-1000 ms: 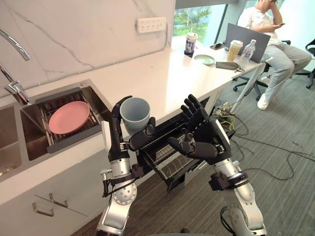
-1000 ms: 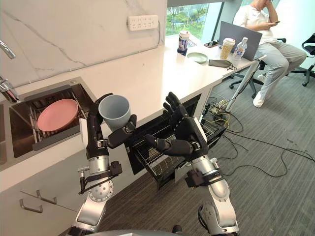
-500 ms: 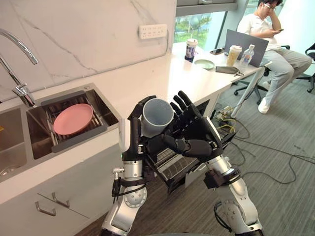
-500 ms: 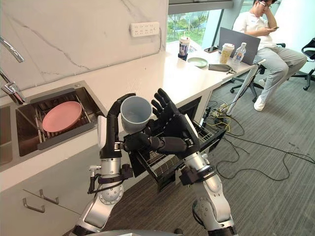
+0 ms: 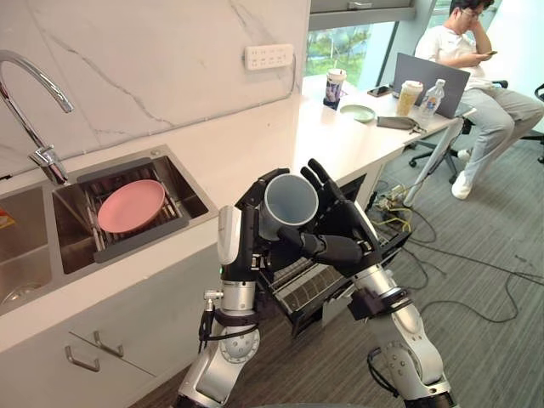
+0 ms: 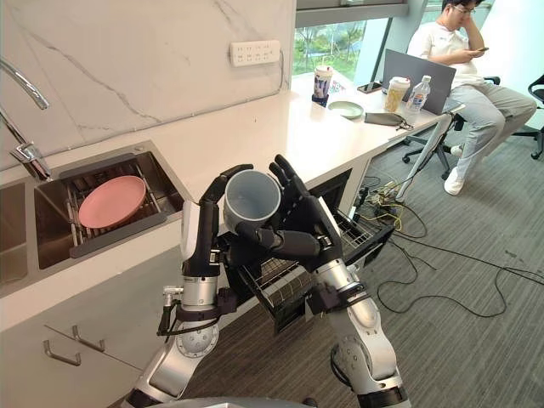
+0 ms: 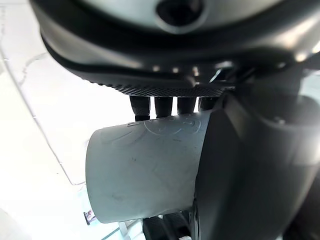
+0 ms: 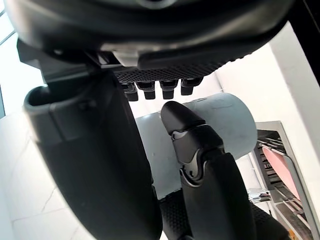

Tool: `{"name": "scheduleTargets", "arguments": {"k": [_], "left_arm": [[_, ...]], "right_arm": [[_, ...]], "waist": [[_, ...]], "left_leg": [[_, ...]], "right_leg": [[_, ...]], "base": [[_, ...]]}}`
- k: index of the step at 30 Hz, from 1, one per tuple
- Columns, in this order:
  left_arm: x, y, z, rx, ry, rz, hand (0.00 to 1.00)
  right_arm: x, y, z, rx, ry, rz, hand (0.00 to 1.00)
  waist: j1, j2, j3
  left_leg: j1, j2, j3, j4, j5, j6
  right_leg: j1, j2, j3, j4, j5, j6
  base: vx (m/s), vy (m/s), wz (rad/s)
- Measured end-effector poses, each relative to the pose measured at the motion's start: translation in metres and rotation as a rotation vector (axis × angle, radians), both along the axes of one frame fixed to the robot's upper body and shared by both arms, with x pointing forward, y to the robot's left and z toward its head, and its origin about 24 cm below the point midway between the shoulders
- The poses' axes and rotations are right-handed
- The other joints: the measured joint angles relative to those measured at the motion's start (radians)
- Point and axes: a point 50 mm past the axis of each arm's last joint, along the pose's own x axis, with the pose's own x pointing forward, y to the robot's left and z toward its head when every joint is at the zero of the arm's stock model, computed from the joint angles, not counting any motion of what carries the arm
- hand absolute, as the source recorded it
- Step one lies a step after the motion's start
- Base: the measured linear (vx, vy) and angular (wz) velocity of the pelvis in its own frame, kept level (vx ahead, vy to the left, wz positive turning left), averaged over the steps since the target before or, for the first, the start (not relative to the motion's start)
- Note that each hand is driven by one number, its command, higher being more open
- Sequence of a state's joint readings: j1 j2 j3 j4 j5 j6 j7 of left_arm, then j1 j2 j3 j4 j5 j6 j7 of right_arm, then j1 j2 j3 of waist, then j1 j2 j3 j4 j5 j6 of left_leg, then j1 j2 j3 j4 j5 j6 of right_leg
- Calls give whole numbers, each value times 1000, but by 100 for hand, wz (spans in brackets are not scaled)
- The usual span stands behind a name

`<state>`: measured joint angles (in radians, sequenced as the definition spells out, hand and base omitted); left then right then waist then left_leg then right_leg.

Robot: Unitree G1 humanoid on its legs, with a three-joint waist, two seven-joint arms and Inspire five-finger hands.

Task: Walk over to the sink, pick up the cup, carry it to the dishwasher, place the cup inside the dishwasher, then close the dishwasher door

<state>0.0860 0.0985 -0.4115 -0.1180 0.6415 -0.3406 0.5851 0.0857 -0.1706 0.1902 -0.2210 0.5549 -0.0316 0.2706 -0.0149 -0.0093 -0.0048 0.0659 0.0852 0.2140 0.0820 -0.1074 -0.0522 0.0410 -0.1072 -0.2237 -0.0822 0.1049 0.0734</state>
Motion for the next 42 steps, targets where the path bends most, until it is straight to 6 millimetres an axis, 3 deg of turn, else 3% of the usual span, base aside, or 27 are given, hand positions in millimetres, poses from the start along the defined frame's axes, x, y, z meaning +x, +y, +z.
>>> {"name": "scheduleTargets", "arguments": {"k": [12,13,31,32,42], "left_arm": [[-1,-5,-10,25,42,-24,0],[-1,-5,-10,25,42,-24,0],[0,-5,-14,45,79,-26,0],[0,-5,-14,44,80,-25,100],[-1,-7,-15,-9,93,-32,100]], "right_arm": [[1,3,-10,-25,83,-16,100],[1,3,-10,-26,85,-19,0],[5,5,-9,-138,64,-82,0],[5,6,-9,-138,66,-83,0],[6,9,-7,-80,86,-83,0]], "waist": [[2,-1,-6],[2,-1,-7],[2,-2,-8],[2,-2,-8],[5,-2,-8]], "left_leg": [[2,0,-3,-9,7,-1],[2,0,-3,-9,7,-1],[-4,0,-3,-6,7,-1],[-4,0,-3,-6,7,-1],[-12,3,-6,-4,8,-1]], "right_leg": [[0,0,-3,0,1,-1],[0,0,-3,0,1,-1],[-5,0,0,-1,3,-2],[-5,0,0,-1,4,-2],[-8,0,-3,-1,5,-2]], "base": [[0,0,0],[0,0,0],[0,0,0],[0,0,0],[0,0,0]]}}
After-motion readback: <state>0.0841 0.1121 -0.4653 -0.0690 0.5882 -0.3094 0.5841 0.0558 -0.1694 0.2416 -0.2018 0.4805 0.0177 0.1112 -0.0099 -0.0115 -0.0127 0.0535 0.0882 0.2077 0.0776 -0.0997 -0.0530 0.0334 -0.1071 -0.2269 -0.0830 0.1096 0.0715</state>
